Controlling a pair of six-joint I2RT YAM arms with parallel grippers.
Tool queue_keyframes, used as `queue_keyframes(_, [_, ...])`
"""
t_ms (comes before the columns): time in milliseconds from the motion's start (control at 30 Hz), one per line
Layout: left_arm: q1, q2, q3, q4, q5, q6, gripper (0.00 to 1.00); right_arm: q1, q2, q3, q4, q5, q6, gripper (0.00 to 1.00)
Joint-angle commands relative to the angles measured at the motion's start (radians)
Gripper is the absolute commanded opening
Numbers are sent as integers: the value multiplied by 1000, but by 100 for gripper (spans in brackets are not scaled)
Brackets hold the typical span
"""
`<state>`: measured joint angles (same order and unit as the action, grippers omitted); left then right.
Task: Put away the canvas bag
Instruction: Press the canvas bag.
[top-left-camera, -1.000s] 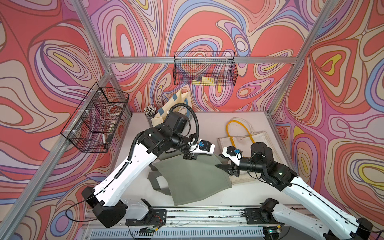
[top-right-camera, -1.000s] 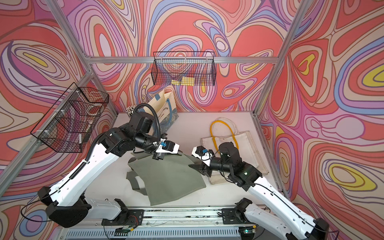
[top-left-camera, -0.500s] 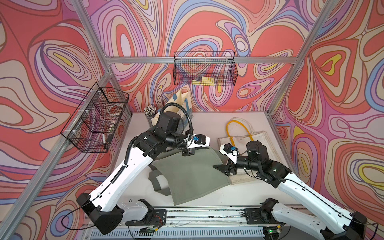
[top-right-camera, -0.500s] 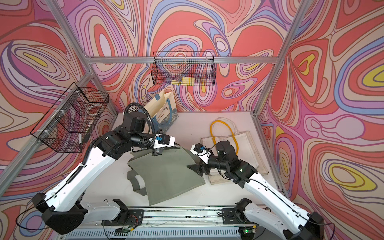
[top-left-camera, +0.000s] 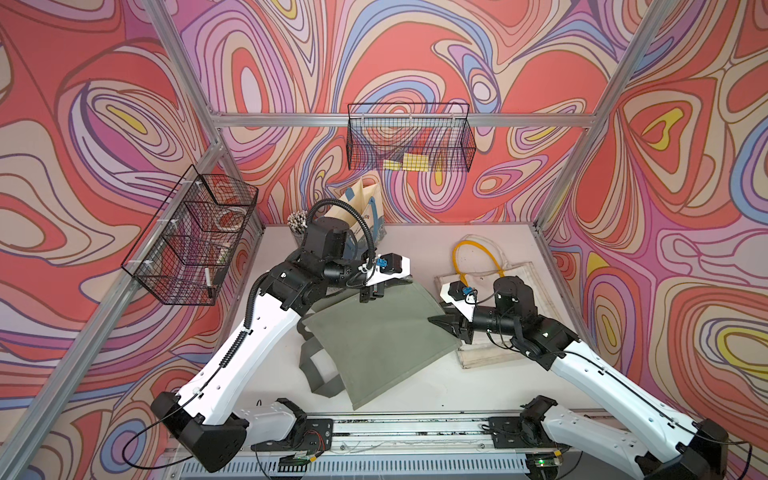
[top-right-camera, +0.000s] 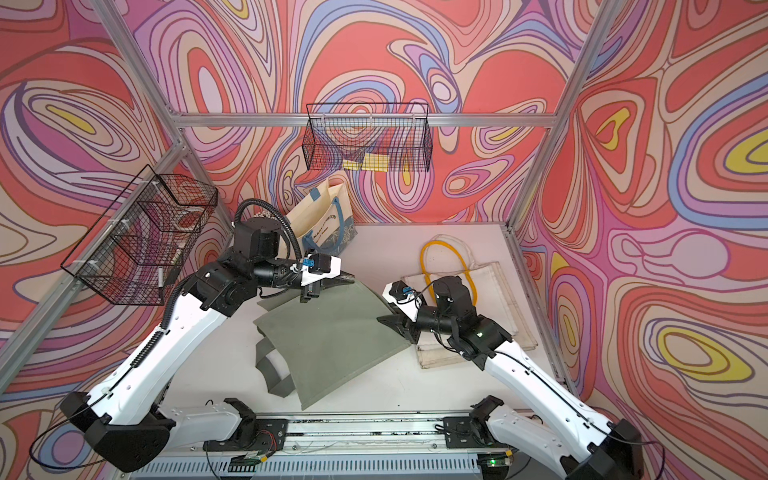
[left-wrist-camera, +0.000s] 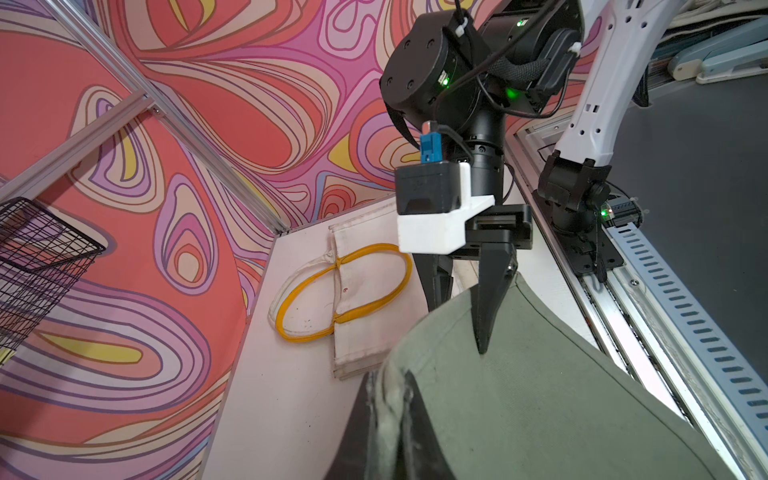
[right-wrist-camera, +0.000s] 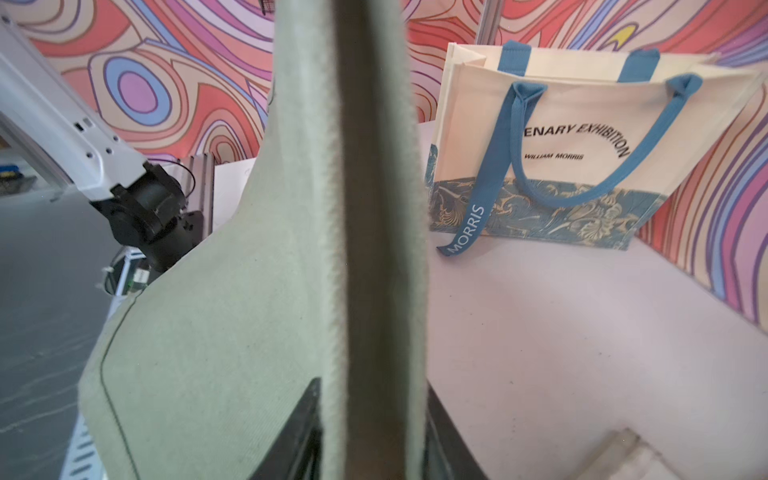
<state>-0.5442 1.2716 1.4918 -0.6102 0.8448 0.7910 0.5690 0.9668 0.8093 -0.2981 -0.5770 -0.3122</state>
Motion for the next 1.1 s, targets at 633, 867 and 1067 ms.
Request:
queue_keyframes(633, [-72, -187, -135, 74, -170, -7, 43, -12, 149, 446, -609, 380, -451, 0])
queue_keyframes(867, [-198, -147, -34, -50, -332, 2, 52, -12, 188, 606, -718, 487, -557, 0])
queue_keyframes(1067, [-262, -64, 17, -35, -447, -90, 53, -12, 194, 678, -742, 509, -622, 0])
